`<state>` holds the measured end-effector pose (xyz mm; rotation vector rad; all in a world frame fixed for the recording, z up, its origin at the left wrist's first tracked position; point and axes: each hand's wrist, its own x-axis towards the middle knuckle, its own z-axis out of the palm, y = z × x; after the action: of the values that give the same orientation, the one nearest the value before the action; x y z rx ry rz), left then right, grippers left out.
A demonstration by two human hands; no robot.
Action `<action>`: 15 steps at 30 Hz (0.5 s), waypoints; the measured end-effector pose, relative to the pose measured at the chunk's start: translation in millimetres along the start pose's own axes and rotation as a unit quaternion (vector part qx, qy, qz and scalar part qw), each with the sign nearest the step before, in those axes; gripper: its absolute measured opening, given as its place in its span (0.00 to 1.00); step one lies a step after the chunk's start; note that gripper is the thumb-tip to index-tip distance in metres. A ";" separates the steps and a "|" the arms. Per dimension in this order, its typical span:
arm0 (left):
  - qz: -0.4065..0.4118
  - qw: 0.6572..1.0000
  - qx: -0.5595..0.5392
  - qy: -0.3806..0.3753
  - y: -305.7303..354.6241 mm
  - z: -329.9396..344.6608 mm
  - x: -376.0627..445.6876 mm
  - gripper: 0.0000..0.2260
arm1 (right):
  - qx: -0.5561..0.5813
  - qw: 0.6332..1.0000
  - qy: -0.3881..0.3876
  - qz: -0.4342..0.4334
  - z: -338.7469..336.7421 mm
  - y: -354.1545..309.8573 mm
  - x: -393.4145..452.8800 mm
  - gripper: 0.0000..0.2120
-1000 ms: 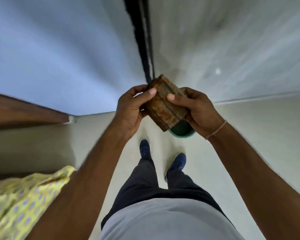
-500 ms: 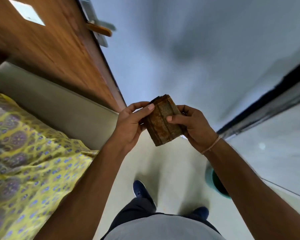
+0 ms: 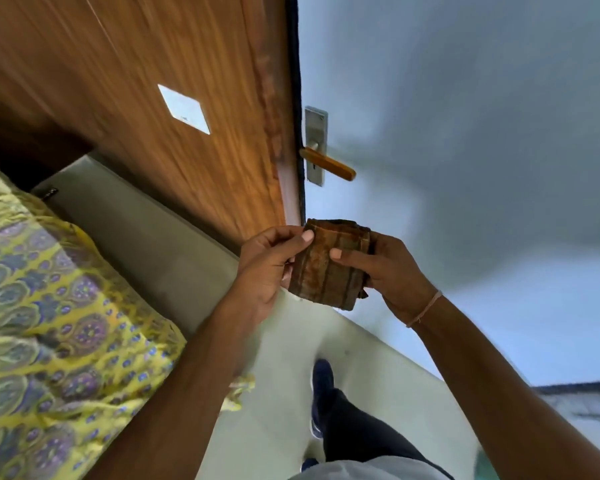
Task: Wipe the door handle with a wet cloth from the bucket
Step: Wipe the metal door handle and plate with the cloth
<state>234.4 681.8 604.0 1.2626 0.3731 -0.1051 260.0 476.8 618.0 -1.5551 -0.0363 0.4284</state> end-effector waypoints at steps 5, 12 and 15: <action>0.038 0.998 0.057 -0.004 35.9 -14.8 73.5 0.04 | -0.014 0.999 0.034 -0.040 12.5 -18.7 68.5 0.16; 0.043 0.995 0.091 -0.006 74.1 -18.5 150.0 0.04 | -0.025 0.996 0.056 -0.057 24.7 -43.0 137.2 0.16; 0.030 0.995 0.085 -0.038 84.4 -18.2 177.0 0.05 | -0.006 0.995 0.093 -0.040 27.4 -48.2 155.3 0.15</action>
<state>419.6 747.2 617.6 1.4332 0.2645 -0.1360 407.6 549.7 627.6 -1.5930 0.0431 0.2182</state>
